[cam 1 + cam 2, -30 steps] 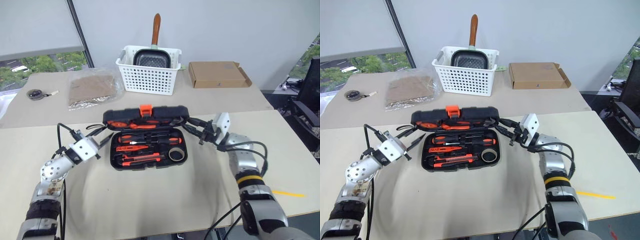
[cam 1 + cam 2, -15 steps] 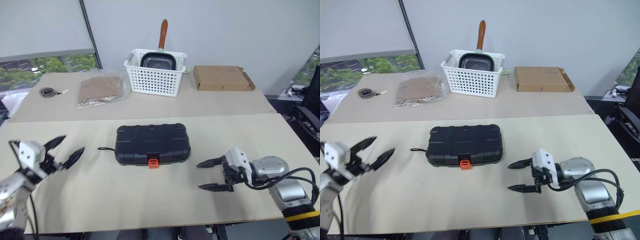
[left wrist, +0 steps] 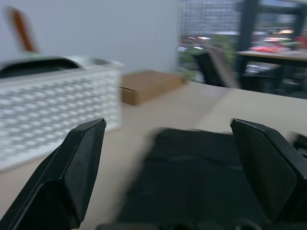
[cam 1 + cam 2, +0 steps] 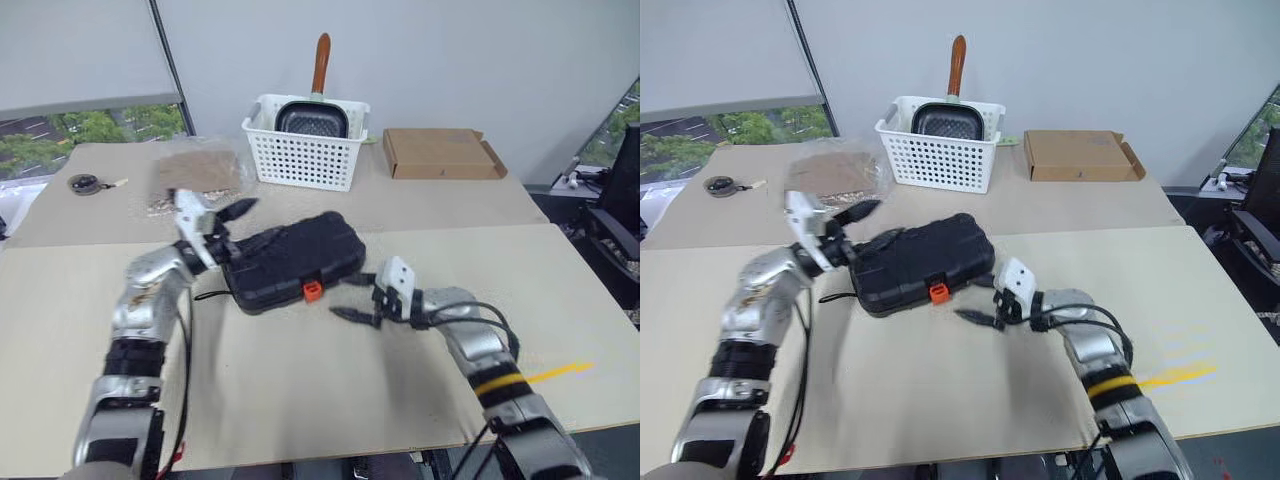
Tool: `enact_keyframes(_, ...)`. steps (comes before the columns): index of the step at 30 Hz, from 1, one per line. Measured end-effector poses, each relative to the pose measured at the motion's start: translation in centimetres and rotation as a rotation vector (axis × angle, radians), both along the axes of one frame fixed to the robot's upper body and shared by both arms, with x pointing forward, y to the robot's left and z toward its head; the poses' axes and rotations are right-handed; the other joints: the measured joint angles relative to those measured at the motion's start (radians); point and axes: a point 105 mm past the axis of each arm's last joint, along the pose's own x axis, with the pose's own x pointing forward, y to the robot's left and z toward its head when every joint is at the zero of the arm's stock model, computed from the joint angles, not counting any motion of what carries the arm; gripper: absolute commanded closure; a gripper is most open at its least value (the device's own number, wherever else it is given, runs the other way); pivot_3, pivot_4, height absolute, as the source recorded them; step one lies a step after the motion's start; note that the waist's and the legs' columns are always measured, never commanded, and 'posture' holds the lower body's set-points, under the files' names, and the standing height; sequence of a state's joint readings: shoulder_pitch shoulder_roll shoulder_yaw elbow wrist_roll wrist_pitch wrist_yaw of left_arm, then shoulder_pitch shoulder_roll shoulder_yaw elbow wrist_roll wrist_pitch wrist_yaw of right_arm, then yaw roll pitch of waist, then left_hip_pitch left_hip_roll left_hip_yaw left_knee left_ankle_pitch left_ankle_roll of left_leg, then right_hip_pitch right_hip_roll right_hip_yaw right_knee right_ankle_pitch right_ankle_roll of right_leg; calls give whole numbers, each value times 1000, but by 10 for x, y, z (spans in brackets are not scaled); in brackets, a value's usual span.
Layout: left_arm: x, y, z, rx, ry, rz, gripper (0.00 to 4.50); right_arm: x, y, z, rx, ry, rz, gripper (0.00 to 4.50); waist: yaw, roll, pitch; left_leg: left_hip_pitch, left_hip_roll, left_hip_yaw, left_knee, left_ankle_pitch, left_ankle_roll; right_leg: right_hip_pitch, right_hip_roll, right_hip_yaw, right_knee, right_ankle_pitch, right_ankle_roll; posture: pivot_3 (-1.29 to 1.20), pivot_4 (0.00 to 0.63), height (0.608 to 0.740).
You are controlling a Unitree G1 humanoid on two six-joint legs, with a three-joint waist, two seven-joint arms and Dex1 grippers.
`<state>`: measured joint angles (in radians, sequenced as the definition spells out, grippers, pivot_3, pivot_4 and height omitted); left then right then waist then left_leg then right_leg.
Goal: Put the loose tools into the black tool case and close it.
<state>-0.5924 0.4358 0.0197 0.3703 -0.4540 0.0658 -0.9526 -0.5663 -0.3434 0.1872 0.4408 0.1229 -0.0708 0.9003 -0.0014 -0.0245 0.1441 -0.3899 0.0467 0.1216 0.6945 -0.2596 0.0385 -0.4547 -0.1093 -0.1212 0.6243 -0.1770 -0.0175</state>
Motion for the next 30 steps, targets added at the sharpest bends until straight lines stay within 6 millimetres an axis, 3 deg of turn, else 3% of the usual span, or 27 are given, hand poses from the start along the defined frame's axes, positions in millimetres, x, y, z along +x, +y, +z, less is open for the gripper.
enact_keyframes(4,10,-12,-21,80,51,-1,57,33,-8,14,41,-70,-157,782,-9,0,0,0,0,0,-1,0,1,0,0,0,0,0,0,0,150,700)
enact_keyframes(7,24,-11,-23,138,48,56,57,40,-9,16,79,-82,-206,782,-10,0,0,1,0,-2,0,-1,2,1,0,-1,1,0,0,0,150,700)
enact_keyframes(11,33,-14,-28,208,28,112,57,30,-4,13,116,-64,-177,782,-6,1,-1,4,0,-3,0,-2,4,6,-2,-1,1,0,0,0,150,700)
enact_keyframes(19,33,-26,-37,231,41,140,57,-6,6,-16,30,102,-100,782,-4,7,-5,9,-1,-4,0,-4,7,12,-4,-1,0,0,0,0,150,700)
enact_keyframes(28,29,-36,-42,224,43,151,57,3,28,-21,60,176,-231,782,-2,10,-6,13,1,-5,0,-4,5,14,-4,-2,1,-1,0,0,150,700)
enact_keyframes(30,28,-37,-42,221,47,154,0,4,30,-21,66,180,-244,1304,-1,9,-6,13,0,-5,0,-4,5,15,-4,-2,0,-1,0,0,150,700)
